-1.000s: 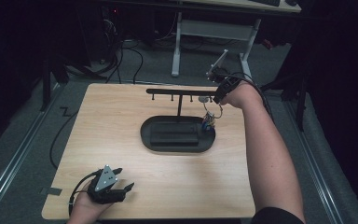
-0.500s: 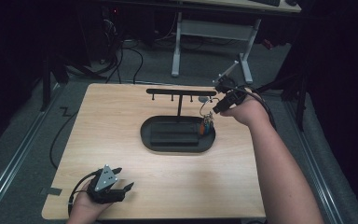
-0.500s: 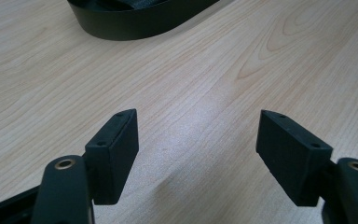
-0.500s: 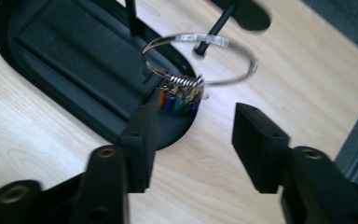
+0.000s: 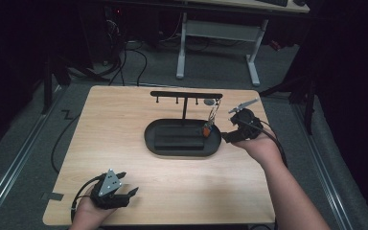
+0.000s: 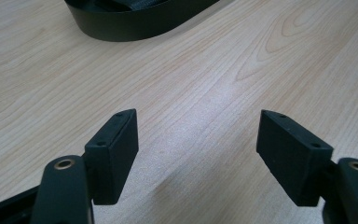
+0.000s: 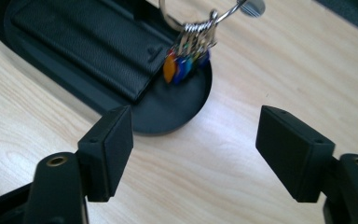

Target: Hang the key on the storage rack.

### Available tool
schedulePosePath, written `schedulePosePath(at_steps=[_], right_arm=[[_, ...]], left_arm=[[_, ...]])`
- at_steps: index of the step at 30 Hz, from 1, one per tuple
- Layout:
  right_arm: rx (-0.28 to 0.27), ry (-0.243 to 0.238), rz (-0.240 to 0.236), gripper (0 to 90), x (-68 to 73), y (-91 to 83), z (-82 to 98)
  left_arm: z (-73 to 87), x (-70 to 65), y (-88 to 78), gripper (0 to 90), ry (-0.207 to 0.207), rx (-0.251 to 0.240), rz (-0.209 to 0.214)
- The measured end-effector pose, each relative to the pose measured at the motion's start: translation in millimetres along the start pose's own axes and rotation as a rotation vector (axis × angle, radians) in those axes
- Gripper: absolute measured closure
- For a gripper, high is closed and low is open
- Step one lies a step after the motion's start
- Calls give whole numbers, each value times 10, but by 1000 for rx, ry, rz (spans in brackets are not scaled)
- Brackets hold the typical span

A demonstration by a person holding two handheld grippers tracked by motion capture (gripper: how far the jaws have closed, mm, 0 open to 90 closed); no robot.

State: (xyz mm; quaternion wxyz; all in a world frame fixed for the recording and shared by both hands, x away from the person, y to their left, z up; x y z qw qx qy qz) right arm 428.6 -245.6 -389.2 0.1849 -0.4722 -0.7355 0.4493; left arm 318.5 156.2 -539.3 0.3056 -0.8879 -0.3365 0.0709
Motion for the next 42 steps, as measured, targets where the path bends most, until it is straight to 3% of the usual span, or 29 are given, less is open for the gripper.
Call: schedulePosePath(at_steps=[6,8,10,13,14,21,24,26,29,30,31,32,34,38,42], right_arm=[[-41,25,4,199,54,97,286],[-67,7,27,164,121,169,454],[-80,-1,38,157,145,194,508],[-138,38,14,149,245,281,740],[-138,38,14,149,245,281,740],[-285,121,-40,149,399,452,1227],[-308,115,-43,149,445,472,1339],[-340,115,-30,149,526,480,1534],[-461,217,17,216,614,456,1848],[-440,216,-25,187,643,462,1877],[-410,183,-28,176,656,458,1880],[-415,165,-9,177,650,444,1883],[-435,203,-26,177,622,421,1875],[-438,182,-18,175,617,411,1863],[-434,192,-7,172,625,427,1850]], left_arm=[[-8,-9,5,296,-3,-5,7],[-7,-9,15,293,-3,-3,10],[-7,-9,17,292,-3,-4,10],[-1,-7,25,288,-7,-4,9],[-1,-7,25,287,-7,-4,9],[16,-7,41,279,-15,-3,17],[20,-1,42,275,-17,-5,15],[26,4,39,266,-33,-14,9],[23,-11,31,264,-41,-15,-1],[23,-11,31,264,-41,-15,-1],[14,-30,34,263,-40,-18,-12],[14,-37,35,263,-34,-14,-18],[14,-45,37,262,-33,-11,-23],[20,-85,22,261,-17,-5,-31],[29,-86,-19,261,-12,-12,-31]])
Point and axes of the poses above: each handheld gripper's, and its own axes: y roughly forward along the jaws, z roughly out of its underside, x roughly to its left, the point moved 3 cm from there along y, roughly forward along the jaws
